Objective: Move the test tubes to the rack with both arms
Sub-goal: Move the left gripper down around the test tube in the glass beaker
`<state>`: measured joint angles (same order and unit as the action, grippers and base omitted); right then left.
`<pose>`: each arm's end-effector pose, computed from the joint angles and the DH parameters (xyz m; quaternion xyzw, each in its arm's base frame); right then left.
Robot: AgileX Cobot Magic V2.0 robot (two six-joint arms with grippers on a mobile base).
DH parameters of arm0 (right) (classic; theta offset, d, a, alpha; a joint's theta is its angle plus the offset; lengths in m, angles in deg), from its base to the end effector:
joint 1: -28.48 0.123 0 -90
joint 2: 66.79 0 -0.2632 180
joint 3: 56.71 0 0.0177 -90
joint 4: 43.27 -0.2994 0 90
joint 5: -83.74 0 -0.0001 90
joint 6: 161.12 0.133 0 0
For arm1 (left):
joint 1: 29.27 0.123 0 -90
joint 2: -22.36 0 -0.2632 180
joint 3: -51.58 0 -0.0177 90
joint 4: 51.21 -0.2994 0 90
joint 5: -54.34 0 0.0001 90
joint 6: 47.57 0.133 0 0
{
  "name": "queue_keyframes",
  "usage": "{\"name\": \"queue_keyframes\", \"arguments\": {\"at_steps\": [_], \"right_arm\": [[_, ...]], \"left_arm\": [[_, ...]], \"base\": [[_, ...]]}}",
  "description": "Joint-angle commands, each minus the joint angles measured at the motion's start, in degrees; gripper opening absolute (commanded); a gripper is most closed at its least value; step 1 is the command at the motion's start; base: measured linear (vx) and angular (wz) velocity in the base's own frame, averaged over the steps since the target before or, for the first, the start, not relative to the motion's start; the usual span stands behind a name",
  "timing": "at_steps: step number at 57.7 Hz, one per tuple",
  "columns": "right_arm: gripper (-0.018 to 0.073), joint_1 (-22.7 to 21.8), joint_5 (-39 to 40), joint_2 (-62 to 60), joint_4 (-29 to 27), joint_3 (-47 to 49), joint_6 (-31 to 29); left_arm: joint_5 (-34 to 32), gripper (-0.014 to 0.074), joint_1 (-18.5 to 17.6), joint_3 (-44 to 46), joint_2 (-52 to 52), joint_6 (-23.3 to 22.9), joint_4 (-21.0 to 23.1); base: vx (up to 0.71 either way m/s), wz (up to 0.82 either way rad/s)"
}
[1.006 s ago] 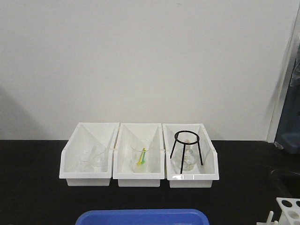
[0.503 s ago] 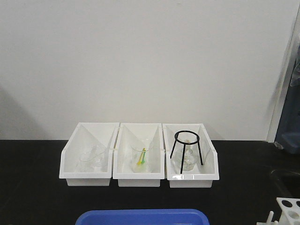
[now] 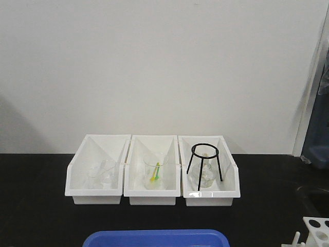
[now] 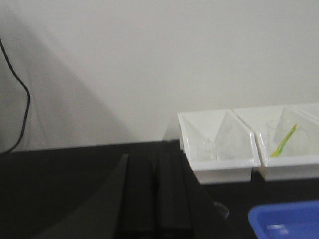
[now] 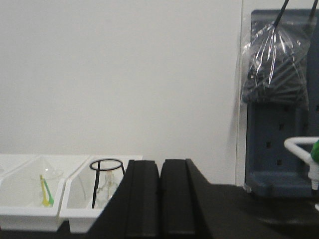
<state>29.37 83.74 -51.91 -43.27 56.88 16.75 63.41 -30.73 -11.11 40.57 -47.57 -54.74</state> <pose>0.1704 0.0026 0.2735 -0.0172 0.6511 -0.0082 0.7587 0.1758 -0.0032 0.2701 0.0271 0.7063 0.0159 0.7072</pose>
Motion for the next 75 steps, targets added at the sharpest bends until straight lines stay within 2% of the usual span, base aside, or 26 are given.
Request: {"name": "queue_keyframes", "arguments": {"at_steps": [1, 9, 14, 23, 29, 34, 42, 46, 52, 61, 71, 73, 75], "right_arm": [[0.0018, -0.35, 2.88, 3.03, 0.0, 2.0, 0.02], [0.0065, -0.35, 2.76, 5.68, 0.0, 2.0, 0.2], [0.0113, -0.35, 2.81, 7.17, 0.0, 2.0, 0.2], [0.0246, -0.35, 2.81, 8.36, 0.0, 2.0, 0.2], [0.0333, -0.35, 2.82, 8.36, 0.0, 2.0, 0.2], [0.0388, -0.35, 2.76, 8.36, 0.0, 2.0, 0.2], [0.0432, -0.35, 2.76, 8.36, 0.0, 2.0, 0.2], [0.0432, -0.35, 2.76, 8.36, 0.0, 2.0, 0.2], [0.0432, -0.35, 2.76, 8.36, 0.0, 2.0, 0.2], [0.0432, -0.35, 1.95, 8.36, 0.0, 2.0, 0.2], [0.0432, -0.35, 1.03, 8.36, 0.0, 2.0, 0.2], [0.0432, -0.35, 1.03, 8.36, 0.0, 2.0, 0.2], [0.0432, -0.35, 1.03, 8.36, 0.0, 2.0, 0.2]], "left_arm": [[-2.0, 0.0048, -0.12, 1.93, 4.06, 0.0, 0.13], [-1.84, 0.0146, -0.12, 1.93, 7.95, 0.0, 0.07], [-1.84, 0.0258, -0.12, 1.93, 9.75, -0.34, 0.07], [-1.79, 0.0442, -0.12, 1.88, 11.88, -0.34, 0.12], [-1.43, 0.051, -0.12, 1.92, 13.19, 0.0, 0.27], [0.42, 0.053, -0.18, 1.92, 14.82, 2.05, 0.27], [1.08, 0.053, -0.75, 1.87, 18.76, 13.31, 1.41], [-1.57, 0.053, -1.75, 1.87, 20.93, 17.84, 4.22], [-5.05, 0.053, -3.72, 1.87, 24.59, 21.46, 9.32], [-6.81, 0.053, -6.44, 1.87, 30.61, 23.21, 11.25], [-19.19, 0.053, -6.96, 1.87, 36.44, 23.21, 11.15], [-22.81, 0.053, -6.96, 1.93, 40.72, 23.21, 10.89], [-23.27, 0.053, -6.96, 1.93, 42.06, 23.21, 10.67]], "base": [[0.0, 0.0], [0.0, 0.0], [0.0, 0.0], [0.0, 0.0], [0.0, 0.0], [0.0, 0.0], [0.0, 0.0], [0.0, 0.0], [0.0, 0.0], [0.0, 0.0], [0.0, 0.0], [0.0, 0.0], [0.0, 0.0]]}}
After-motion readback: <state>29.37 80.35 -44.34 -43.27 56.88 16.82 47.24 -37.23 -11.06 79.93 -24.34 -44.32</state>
